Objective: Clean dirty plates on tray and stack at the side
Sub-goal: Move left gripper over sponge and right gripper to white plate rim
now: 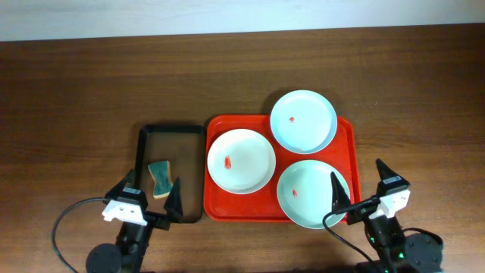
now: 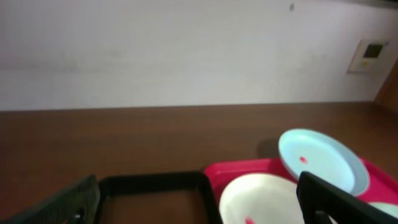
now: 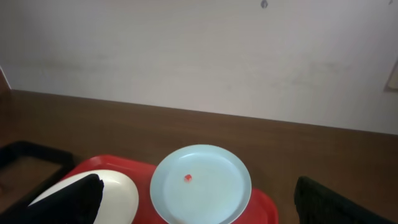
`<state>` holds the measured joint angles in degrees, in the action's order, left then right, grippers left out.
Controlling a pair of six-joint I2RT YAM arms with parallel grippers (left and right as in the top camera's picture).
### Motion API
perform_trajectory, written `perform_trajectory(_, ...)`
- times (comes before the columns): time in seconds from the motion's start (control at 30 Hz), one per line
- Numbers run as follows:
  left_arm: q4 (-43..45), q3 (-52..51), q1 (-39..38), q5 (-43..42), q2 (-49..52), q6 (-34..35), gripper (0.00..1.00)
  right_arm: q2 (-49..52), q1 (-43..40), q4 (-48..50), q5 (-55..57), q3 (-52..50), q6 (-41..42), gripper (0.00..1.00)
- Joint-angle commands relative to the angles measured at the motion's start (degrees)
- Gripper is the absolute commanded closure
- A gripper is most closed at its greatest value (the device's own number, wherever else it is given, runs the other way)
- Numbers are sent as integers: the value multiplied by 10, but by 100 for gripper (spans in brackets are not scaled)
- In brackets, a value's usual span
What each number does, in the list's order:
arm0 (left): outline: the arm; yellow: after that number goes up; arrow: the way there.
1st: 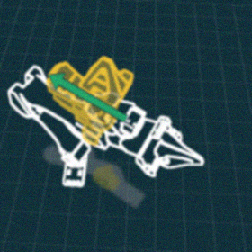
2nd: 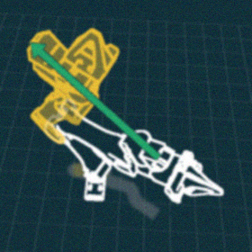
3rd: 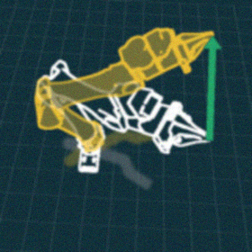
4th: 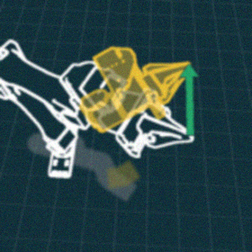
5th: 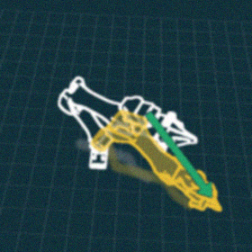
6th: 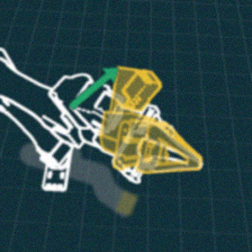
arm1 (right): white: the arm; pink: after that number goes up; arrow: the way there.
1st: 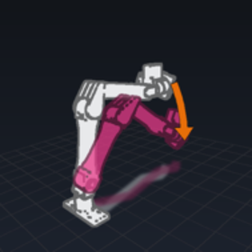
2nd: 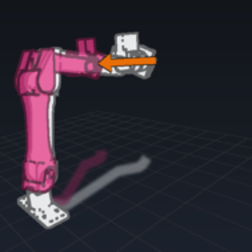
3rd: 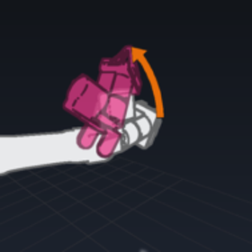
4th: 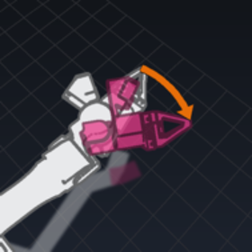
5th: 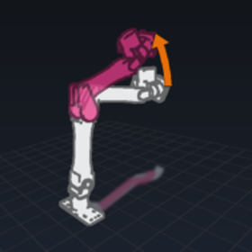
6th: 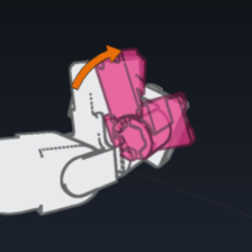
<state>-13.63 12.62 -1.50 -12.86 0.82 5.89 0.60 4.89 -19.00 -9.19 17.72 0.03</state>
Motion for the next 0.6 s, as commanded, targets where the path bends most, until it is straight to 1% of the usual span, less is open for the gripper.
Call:
perform_trajectory(0.0,-59,92,-2,-9,6,-9,1,9,-5,-29,-8,55,11,2)
perform_trajectory(0.03,-71,118,-2,-9,19,-9,1,21,-5,-47,-7,76,21,2)
perform_trajectory(0.13,-155,255,-2,-9,129,-9,1,144,-5,-101,-42,187,39,2)
perform_trajectory(0.2,-249,374,-2,-9,243,-10,1,290,-5,-191,-79,302,39,2)
perform_trajectory(0.23,-303,434,-2,-14,305,-32,1,363,-5,-238,-96,354,39,1)
perform_trajectory(0.3,-424,542,-2,-14,430,-65,1,474,-5,-318,-144,431,39,2)
perform_trajectory(0.33,-498,602,-2,-14,510,-68,1,535,-5,-349,-181,464,39,2)
perform_trajectory(0.37,-528,632,-2,-20,562,-68,1,562,-5,-351,-205,472,39,2)
perform_trajectory(0.4,-537,644,-2,-51,596,-68,1,589,-5,-350,-233,473,39,2)
perform_trajectory(0.43,-546,646,-2,-109,651,-68,1,636,-5,-361,-322,473,39,2)
perform_trajectory(0.47,-554,646,-2,-116,687,-68,1,674,-5,-374,-384,473,39,2)
perform_trajectory(0.5,-560,646,-2,-116,710,-68,1,701,-5,-379,-415,473,39,2)
perform_trajectory(0.53,-570,646,-2,-116,742,-68,3,742,-5,-378,-422,473,39,2)
perform_trajectory(0.57,-575,646,-2,-113,763,-68,83,771,-5,-377,-420,473,39,29)
